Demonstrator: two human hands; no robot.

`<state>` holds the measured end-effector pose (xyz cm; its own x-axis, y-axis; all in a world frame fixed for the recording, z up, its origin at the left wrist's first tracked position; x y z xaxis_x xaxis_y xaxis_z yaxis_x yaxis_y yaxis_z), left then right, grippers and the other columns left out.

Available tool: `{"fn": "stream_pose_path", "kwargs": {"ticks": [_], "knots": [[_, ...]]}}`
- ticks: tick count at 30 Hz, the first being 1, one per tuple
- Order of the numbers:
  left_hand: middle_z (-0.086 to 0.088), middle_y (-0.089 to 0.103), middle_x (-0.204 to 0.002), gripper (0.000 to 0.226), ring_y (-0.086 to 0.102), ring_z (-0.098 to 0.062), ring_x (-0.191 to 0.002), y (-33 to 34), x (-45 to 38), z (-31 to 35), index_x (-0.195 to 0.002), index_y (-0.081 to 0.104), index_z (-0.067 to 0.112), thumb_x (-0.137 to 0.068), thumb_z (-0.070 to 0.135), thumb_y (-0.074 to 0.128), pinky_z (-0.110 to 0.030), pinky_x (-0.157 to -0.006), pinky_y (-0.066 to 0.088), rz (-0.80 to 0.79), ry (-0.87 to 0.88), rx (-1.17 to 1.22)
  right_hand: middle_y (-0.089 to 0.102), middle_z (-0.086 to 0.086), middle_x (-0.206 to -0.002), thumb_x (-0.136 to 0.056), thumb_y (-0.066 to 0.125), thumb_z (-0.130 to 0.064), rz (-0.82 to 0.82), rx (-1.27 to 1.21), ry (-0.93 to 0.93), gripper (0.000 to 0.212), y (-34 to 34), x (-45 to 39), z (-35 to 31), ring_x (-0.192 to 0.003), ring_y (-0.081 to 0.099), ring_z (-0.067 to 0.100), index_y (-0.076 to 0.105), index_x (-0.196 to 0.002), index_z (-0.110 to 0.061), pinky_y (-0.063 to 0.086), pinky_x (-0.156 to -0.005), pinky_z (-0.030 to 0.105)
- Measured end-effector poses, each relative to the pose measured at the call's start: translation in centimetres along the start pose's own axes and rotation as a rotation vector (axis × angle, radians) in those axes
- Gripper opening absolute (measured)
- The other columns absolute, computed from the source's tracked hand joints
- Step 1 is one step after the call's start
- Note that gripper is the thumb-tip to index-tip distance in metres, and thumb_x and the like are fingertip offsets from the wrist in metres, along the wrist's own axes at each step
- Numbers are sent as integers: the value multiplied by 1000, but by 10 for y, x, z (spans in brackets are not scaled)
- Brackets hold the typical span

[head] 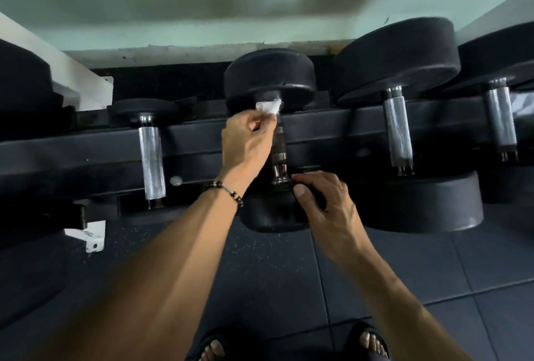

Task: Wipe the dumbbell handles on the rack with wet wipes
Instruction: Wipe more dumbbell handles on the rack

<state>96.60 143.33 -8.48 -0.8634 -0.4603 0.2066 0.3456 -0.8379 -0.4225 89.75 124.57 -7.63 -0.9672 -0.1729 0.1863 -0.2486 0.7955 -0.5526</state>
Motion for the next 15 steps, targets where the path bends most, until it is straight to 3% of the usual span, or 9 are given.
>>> {"fn": "stream_pose_path", "kwargs": {"ticks": [2, 4, 7, 9, 11, 15], "knots": [[-7, 66, -69, 40, 58, -12, -62, -1, 2, -9, -69, 67, 7, -92, 39, 60, -24, -60, 48, -67, 28, -27, 55, -19, -112, -96, 61, -32, 12, -17, -3, 21, 0, 1, -1, -118, 47, 12, 69, -114, -28, 29, -90, 0], [-5, 69, -72, 30, 64, -12, -68, -2, 4, -15, -78, 69, 8, -86, 36, 69, -32, -68, 55, -105, 44, -28, 54, -21, -112, -96, 60, -35, 21, -29, 0, 21, 0, 2, -1, -118, 46, 11, 69, -114, -29, 29, -90, -1], [10, 68, -80, 16, 64, -2, -76, 2, 6, -12, -91, 67, 18, -83, 29, 76, -15, -69, 52, -42, 12, -43, 55, -19, -114, -97, 60, -34, 9, -34, 5, 19, 0, 2, -2, -118, 45, 10, 68, -114, -31, 29, -90, -1], [5, 64, -74, 19, 60, -10, -73, 9, 1, -1, -84, 68, 12, -93, 28, 63, -20, -68, 49, 0, 28, -111, 55, -18, -114, -96, 59, -35, 4, -31, -2, 19, 0, 2, -2, -119, 45, 9, 67, -113, -33, 29, -90, -1], [8, 58, -66, 30, 58, -14, -71, 11, -5, 2, -76, 68, 14, -98, 28, 54, -20, -64, 43, 43, -67, -76, 54, -20, -115, -95, 58, -36, -6, -39, 0, 20, 0, 2, -1, -119, 43, 7, 65, -114, -36, 28, -89, -2], [2, 66, -69, 39, 57, -4, -57, 15, 2, -17, -72, 68, 14, -100, 34, 51, -10, -45, 37, -137, -121, -77, 51, -23, -114, -96, 57, -35, -27, -37, 12, 24, 2, 2, 1, -118, 41, 6, 66, -117, -32, 25, -88, -4]]}}
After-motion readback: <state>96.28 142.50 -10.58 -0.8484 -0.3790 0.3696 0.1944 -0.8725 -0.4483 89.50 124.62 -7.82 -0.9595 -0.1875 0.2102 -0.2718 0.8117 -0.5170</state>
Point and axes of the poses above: each hand's wrist, its own x-axis away from the middle knuckle, its own y-axis out of the palm, z = x × y, the point moved 8 cm from there along -x, towards the middle knuckle
